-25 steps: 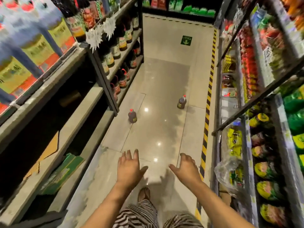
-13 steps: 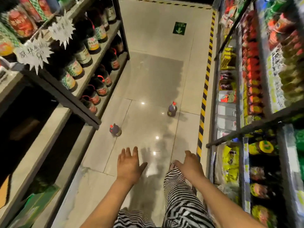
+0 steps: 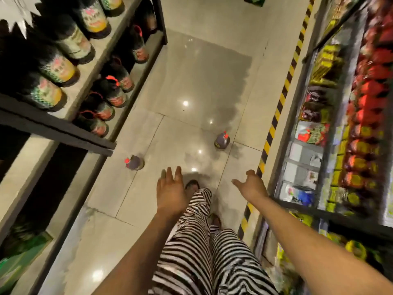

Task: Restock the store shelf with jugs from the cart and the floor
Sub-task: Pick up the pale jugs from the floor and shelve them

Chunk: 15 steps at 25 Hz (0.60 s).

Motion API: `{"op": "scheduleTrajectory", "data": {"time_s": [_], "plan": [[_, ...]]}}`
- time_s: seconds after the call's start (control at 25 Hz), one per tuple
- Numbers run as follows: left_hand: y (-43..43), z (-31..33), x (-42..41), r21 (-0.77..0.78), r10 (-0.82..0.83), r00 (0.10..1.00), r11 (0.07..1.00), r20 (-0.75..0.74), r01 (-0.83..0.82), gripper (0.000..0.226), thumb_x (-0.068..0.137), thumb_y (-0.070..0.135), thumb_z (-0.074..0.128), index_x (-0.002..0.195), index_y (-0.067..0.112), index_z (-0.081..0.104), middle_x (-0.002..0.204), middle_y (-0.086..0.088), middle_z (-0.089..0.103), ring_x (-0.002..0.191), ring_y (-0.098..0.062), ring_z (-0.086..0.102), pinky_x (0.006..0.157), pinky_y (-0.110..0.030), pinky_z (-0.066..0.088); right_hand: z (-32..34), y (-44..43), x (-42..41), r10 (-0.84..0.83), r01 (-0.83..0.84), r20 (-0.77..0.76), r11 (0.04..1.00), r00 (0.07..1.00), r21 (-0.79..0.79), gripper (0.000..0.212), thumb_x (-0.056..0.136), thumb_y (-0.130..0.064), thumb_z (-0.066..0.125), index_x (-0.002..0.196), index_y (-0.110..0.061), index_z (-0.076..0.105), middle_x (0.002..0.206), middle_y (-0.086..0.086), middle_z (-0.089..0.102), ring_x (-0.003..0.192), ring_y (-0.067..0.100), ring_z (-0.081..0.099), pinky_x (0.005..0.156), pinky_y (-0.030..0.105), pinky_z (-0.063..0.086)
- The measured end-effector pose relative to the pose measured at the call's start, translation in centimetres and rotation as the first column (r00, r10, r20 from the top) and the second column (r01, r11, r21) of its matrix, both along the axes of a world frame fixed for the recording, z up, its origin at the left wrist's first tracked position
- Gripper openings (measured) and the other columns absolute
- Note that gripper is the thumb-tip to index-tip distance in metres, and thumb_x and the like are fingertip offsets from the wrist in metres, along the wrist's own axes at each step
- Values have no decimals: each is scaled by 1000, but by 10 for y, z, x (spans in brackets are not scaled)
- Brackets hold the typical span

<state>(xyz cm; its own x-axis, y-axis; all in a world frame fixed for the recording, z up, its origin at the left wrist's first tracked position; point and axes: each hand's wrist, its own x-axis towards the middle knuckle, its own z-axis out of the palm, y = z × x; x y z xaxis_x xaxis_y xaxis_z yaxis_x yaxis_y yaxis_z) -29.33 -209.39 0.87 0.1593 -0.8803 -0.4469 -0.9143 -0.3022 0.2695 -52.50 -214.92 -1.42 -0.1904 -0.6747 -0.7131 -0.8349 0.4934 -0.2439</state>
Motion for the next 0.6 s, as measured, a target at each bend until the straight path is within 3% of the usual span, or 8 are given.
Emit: {"op": "scheduleTrajectory", "data": {"time_s": [0.16, 0.32, 0.48, 0.6], "plan": [[-49, -89, 12, -16, 9, 1000, 1000, 12, -9, 96, 76, 73, 28, 145, 8, 33, 148, -26, 34, 138, -40, 32, 112, -48, 28, -89, -63, 1, -91, 91, 28, 996, 995, 4, 69, 86, -43, 62, 136, -4, 37, 130, 18, 54, 115, 36, 54, 89, 42, 50], [-79, -200, 27, 3, 95, 995, 995, 22, -95, 89, 82, 68, 44, 145, 6, 34, 148, -26, 34, 138, -40, 32, 112, -47, 27, -207, -116, -3, -70, 70, 22, 997, 997, 21, 65, 85, -35, 66, 135, -2, 40, 132, 17, 54, 120, 34, 52, 90, 35, 44], [-96, -332, 50, -22, 158, 984, 987, 76, -157, 83, 86, 63, 48, 143, 4, 35, 148, -28, 33, 139, -41, 30, 113, -47, 25, -347, -165, -7, -292, 294, 37, 955, 956, -35, 60, 82, -28, 71, 128, 1, 44, 130, 19, 54, 120, 32, 52, 93, 32, 41], [-98, -414, 74, -27, 244, 963, 970, 111, -243, 82, 87, 57, 53, 146, 5, 30, 151, -27, 26, 142, -40, 22, 116, -46, 21, -435, -189, 3, -424, 435, 101, 891, 900, -130, 53, 82, -24, 71, 123, 1, 48, 122, 17, 58, 112, 30, 55, 84, 28, 41]]}}
